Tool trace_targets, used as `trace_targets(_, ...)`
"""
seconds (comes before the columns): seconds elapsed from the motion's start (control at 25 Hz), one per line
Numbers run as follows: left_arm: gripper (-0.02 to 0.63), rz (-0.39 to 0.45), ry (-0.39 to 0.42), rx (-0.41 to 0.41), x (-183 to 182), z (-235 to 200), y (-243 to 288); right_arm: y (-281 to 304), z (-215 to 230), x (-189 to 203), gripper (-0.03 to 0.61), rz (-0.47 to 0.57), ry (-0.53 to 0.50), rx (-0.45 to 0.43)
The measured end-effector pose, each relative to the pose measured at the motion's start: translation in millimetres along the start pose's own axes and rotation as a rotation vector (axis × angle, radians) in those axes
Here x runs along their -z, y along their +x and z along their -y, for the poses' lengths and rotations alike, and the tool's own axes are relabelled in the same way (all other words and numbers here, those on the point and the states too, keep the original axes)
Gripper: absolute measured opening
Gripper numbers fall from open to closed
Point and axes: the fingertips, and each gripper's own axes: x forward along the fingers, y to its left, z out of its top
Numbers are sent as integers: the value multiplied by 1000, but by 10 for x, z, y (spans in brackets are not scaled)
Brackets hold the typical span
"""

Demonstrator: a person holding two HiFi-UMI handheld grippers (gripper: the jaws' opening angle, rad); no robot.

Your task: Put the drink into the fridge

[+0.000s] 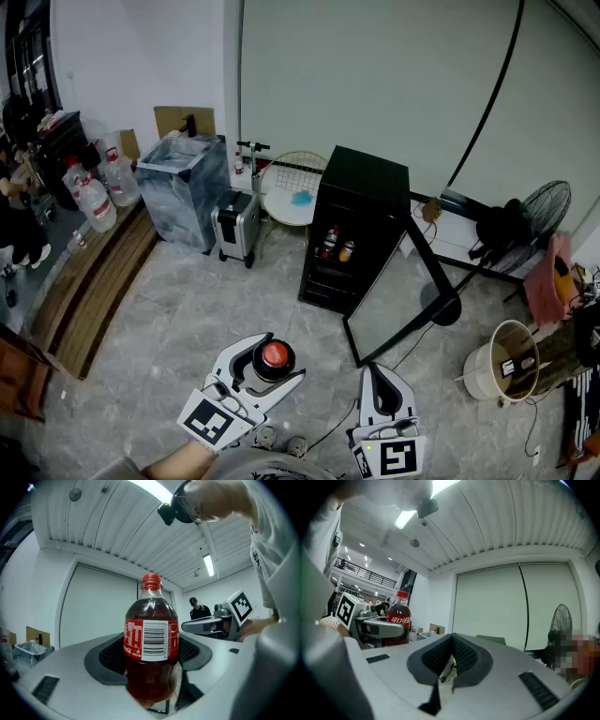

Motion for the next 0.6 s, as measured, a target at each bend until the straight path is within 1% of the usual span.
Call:
trace_targets(0.24,319,-1,-20,-3,23,-87,-84,53,-110,-36,6,13,14,-4)
trace_targets(0.6,319,-3,-31,10,90,-294,-332,200,-432,0,6,14,21,-3)
